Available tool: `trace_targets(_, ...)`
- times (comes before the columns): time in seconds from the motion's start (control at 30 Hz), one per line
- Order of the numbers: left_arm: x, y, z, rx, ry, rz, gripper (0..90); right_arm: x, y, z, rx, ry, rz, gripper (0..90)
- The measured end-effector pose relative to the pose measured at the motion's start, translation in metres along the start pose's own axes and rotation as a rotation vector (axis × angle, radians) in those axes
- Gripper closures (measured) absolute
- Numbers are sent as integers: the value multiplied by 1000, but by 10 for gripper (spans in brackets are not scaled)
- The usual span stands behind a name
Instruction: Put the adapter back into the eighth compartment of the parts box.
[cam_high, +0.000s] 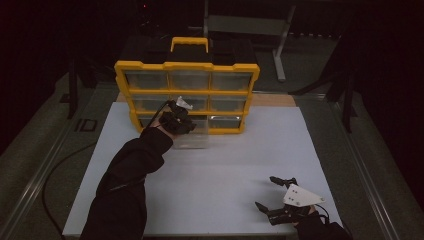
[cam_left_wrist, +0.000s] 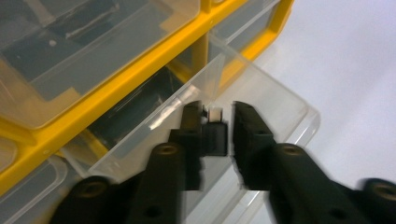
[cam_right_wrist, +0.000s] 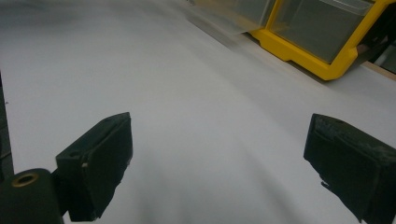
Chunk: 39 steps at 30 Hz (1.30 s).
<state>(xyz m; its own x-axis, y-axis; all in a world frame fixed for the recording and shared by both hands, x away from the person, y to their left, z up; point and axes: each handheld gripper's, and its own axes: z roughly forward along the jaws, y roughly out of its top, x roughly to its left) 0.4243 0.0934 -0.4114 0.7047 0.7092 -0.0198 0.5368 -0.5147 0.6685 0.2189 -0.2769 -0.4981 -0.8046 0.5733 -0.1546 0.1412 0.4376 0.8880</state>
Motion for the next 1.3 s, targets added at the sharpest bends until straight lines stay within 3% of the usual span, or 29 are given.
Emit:
trace_targets(0.03, -1, 0, 0, 0, 2, -1, 570, 0, 0, 0, 0, 0, 1, 81)
trace_targets(0.17, -1, 1, -3, -18, 7, -22, 431, 0, 0, 0, 1, 0, 0, 81)
trace_targets(0.57, -8, 2, -10, -4, 46, -7, 142, 0, 0, 0, 1, 0, -2, 81)
trace_targets(0.83, -11, 2, -16, -6, 54, -7, 34, 1, 0, 0, 0, -1, -2, 81)
trace_targets(1.0, -13, -1, -20, -4, 63, 3, 4, 1, 0, 0, 4, 0, -1, 81)
trace_targets(1.3, -18, -9, -25, -26, 75, -14, 0, 1, 0, 0, 5, -1, -2, 81)
